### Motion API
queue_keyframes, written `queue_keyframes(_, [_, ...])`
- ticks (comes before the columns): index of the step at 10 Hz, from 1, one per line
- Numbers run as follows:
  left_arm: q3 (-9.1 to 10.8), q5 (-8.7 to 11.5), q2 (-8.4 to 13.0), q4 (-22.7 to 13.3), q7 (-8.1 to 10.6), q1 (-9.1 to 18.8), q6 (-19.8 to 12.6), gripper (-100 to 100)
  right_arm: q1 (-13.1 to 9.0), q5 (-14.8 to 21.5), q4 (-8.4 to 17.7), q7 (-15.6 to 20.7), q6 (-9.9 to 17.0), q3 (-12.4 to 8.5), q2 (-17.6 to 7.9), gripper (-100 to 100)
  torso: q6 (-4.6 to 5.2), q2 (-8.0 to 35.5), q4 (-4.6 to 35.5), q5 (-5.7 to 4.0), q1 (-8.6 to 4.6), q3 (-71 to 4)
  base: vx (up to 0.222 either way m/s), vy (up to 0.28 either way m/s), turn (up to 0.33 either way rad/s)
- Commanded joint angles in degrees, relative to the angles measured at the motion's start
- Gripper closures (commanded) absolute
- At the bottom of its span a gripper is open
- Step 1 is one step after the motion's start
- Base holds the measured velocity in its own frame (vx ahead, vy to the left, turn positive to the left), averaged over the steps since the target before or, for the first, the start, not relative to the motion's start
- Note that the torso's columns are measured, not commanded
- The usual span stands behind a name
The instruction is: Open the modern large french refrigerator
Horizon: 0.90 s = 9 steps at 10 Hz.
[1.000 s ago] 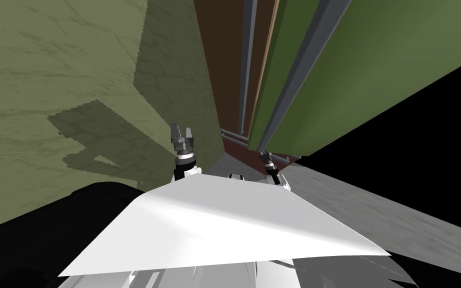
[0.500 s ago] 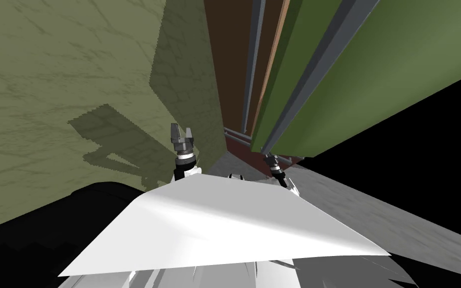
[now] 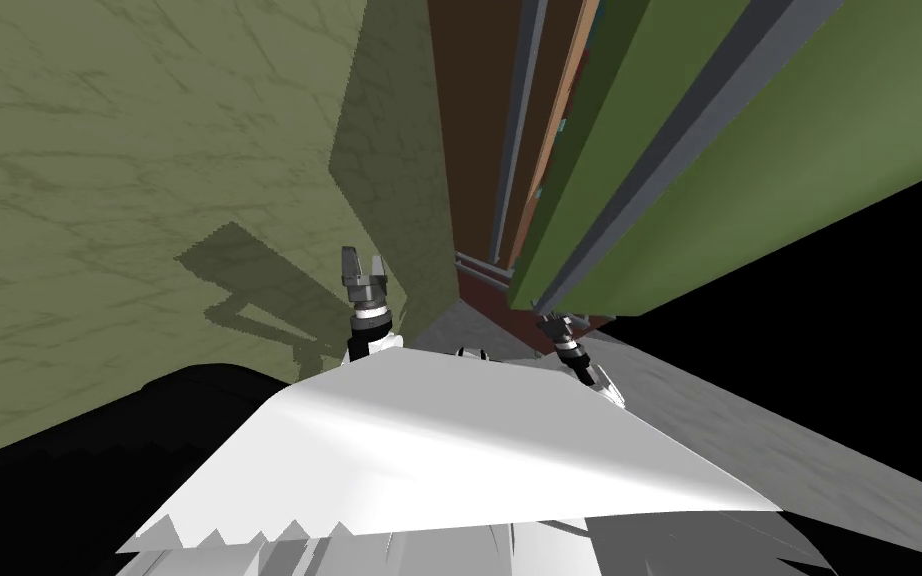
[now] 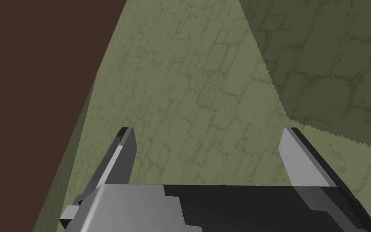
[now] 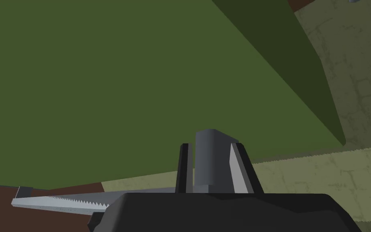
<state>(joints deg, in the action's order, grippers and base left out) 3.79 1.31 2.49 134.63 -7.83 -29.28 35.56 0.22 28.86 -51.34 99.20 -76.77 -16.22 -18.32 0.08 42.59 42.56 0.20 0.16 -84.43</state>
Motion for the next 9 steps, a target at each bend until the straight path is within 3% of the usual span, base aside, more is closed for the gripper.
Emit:
queue_keyframes(1, [0.01, 0.0, 0.0, 0.0, 0.00, 0.0, 0.0, 0, 0.5, -0.5, 1.4, -2.1, -3.9, -0.8, -2.5, 100, -0.11, 0.0, 0.0, 0.02, 0.09, 0.0, -0.071, -0.018, 0.140])
queue_keyframes(2, [0.00, 0.0, 0.0, 0.0, 0.00, 0.0, 0.0, 0, 0.5, -0.5, 1.4, -2.1, -4.8, -0.8, -2.5, 100, -0.15, 0.0, 0.0, 0.05, 0.12, 0.0, -0.058, -0.016, 0.086])
queue_keyframes(5, [0.01, 0.0, 0.0, 0.0, 0.00, 0.0, 0.0, 0, 1.7, -1.0, 3.3, -5.2, -9.1, -1.8, -6.2, 100, -0.12, 0.1, 0.1, 0.15, 0.27, 0.0, -0.069, -0.009, 0.126])
queue_keyframes(6, [0.00, 0.0, 0.0, 0.0, 0.00, 0.0, 0.0, 0, 1.7, -1.0, 3.3, -5.2, -9.9, -1.8, -6.2, 100, -0.14, 0.2, 0.2, 0.19, 0.33, 0.1, -0.062, -0.009, 0.074])
queue_keyframes(7, [0.01, 0.0, 0.0, 0.0, 0.00, 0.0, 0.0, 0, 2.4, -0.8, 3.2, -5.0, -8.5, -1.7, -5.9, 100, -0.13, 0.3, 0.2, 0.24, 0.46, 0.1, -0.018, -0.013, -0.015])
queue_keyframes(8, [0.01, 0.0, 0.0, 0.0, 0.00, 0.0, 0.0, 0, 2.7, -0.1, 2.7, -6.1, -10.8, -0.4, -6.2, 100, -0.18, 0.1, 0.1, 0.20, 0.46, 0.0, -0.059, -0.143, 0.090])
queue_keyframes(9, [0.02, 0.0, 0.0, 0.0, 0.00, 0.0, 0.0, 0, 2.7, -0.1, 2.7, -6.1, -10.8, -0.4, -6.2, 100, -0.28, 0.3, 0.2, 0.14, 0.22, 0.1, -0.100, -0.180, 0.097])
